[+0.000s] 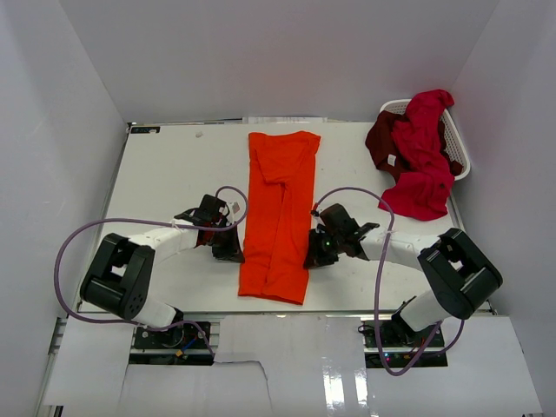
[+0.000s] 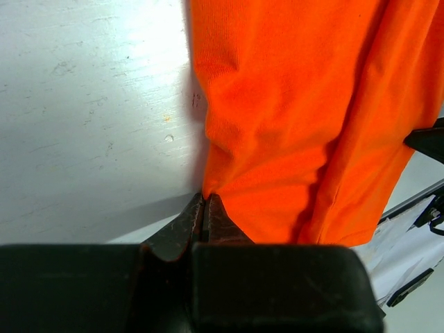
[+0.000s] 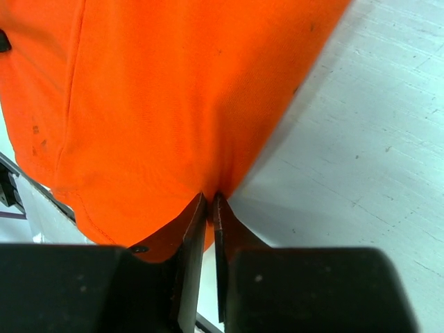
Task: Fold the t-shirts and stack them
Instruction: Rotate the tshirt 90 degrees, then grab the bottom of the folded rectangular tshirt with both arms
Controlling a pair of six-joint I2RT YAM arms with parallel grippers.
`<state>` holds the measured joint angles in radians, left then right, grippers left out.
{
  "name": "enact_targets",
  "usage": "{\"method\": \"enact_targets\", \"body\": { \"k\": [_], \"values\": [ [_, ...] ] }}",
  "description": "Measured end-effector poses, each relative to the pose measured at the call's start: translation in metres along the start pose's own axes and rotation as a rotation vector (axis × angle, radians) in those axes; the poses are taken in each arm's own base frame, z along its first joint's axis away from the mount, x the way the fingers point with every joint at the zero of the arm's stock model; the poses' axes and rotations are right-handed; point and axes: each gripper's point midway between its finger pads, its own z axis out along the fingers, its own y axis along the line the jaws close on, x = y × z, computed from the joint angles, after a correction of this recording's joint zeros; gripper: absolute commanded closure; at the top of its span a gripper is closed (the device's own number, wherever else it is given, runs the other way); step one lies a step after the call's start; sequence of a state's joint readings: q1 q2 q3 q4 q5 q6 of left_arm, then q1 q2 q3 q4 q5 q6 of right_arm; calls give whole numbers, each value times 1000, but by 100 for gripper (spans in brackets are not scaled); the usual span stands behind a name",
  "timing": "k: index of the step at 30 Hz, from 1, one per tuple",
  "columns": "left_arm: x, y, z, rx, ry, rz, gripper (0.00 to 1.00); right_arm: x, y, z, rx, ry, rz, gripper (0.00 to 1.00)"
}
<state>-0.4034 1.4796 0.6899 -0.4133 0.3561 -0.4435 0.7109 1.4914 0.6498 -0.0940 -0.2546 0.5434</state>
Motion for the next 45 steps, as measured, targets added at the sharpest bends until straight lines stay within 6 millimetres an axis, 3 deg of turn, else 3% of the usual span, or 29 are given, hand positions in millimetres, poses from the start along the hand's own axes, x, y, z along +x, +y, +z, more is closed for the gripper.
{"method": "enact_targets", "body": {
  "k": [2, 6, 9, 10, 11, 14, 24, 28, 34, 45],
  "values": [
    [0, 0, 0, 1, 0, -1, 92, 0, 0, 0, -4, 2, 6, 74],
    [2, -2, 0, 12, 9, -5, 89, -1, 2, -2, -19, 4, 8, 68],
    [4, -5, 0, 25, 20, -16, 81, -1, 3, -3, -23, 3, 7, 65],
    [5, -5, -1, 28, 27, -22, 73, -1, 3, -4, -20, 4, 7, 64],
    [7, -6, -1, 31, 32, -24, 51, 0, 2, -5, -16, 4, 8, 64],
    [6, -13, -7, 54, 31, -34, 34, 3, -3, -9, 15, 9, 13, 64],
    [1, -15, -20, 34, -19, -49, 34, 22, -17, -25, 82, 1, 19, 65],
    [1, -21, -28, 61, -41, -57, 35, 35, -9, -27, 70, 15, 5, 64],
    [18, -20, -31, 69, -23, -94, 36, 53, 11, -26, 46, 42, -33, 64],
    [50, -23, -25, 65, 40, -151, 42, 61, 23, -24, 57, 70, -45, 64]
  ]
}}
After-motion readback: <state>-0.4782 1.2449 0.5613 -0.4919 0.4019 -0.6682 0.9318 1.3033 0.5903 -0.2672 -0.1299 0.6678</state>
